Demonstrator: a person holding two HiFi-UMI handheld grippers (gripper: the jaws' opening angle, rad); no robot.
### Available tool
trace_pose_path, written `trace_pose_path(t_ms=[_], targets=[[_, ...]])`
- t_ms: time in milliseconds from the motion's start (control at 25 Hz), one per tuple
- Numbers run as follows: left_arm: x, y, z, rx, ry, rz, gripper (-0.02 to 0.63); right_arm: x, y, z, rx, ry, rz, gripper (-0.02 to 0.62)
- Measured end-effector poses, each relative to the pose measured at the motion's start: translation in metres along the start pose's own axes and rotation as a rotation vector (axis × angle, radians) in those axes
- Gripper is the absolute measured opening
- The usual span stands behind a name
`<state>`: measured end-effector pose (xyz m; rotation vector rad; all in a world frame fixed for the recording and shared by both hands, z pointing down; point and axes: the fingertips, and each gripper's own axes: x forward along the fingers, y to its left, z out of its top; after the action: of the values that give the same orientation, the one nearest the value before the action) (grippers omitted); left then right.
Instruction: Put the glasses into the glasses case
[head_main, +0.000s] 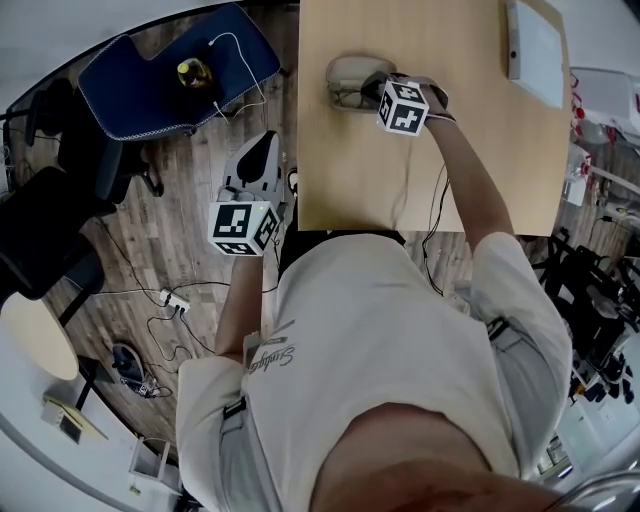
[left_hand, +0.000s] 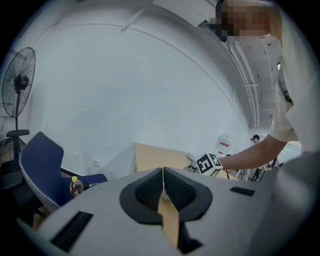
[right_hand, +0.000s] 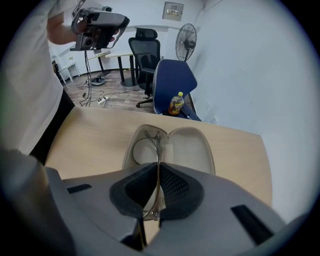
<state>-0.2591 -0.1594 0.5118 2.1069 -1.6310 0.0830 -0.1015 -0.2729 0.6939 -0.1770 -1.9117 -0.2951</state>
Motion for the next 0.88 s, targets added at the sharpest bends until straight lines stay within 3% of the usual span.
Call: trace_pose_path(t_ms=[360,560,880], targets=[[-0.002,0.008,-0.002,-0.002,0.012,-0.009,0.017,0.009,-0.001,0.0,-0.005,0.016,-0.016,0.017],[-0.002,0.011,-0.006,0.001,0.024,-0.017,0.017,0.013,0.001,-0.002,-0.017,0.029,-0.024,0.074],[0.002,0.006,-0.004,0.011,0.028,-0.033,0.017,0.008,-0.007,-0.004,-0.025,0.016,-0.081,0.091]])
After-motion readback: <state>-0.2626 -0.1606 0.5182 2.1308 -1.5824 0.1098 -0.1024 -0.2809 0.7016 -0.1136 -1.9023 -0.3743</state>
